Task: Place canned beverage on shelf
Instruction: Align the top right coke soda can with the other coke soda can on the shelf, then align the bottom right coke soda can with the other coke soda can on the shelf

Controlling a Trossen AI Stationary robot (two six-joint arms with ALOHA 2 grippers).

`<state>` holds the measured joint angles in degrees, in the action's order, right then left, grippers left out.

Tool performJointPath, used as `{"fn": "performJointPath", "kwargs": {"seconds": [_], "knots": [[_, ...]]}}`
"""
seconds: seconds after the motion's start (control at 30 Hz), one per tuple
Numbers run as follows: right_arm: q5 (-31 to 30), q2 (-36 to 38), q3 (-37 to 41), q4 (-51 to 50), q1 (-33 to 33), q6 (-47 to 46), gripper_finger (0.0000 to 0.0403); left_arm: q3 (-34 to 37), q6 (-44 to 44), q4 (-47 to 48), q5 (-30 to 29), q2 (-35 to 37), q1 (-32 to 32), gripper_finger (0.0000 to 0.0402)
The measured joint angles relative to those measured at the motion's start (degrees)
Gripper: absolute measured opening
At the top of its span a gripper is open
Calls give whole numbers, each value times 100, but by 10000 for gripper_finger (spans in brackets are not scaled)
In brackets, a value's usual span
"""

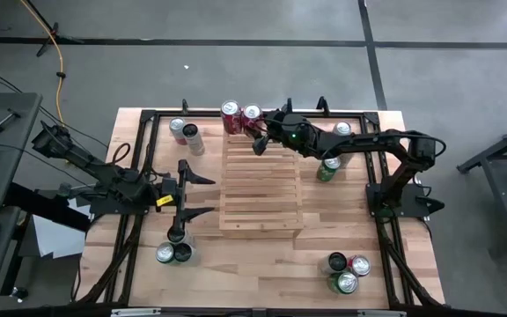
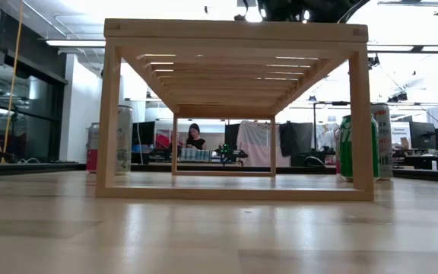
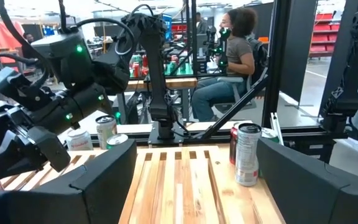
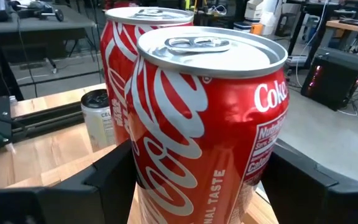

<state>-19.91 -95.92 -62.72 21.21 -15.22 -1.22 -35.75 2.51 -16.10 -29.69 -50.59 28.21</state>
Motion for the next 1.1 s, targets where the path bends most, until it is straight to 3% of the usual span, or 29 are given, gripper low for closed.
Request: {"fn": "performJointPath", "kwargs": {"seconds": [0.27, 0.53, 0.73, 0.9, 1.1], "knots": [[47, 2, 0, -60, 0, -23, 273, 0, -32, -2, 4, -1, 0, 323], [133, -11, 11, -182, 0, -19, 374, 0, -32, 2, 15, -2, 0, 323], [136, 28, 11, -339, 0, 16, 393, 0, -34, 48, 14, -2, 0, 323], [177, 463, 11, -1226, 36, 27, 395, 0, -79, 96, 13, -1, 0, 323], [66, 1462, 11, -3003, 290, 19, 396, 0, -82, 123, 13, -1, 0, 323]]}}
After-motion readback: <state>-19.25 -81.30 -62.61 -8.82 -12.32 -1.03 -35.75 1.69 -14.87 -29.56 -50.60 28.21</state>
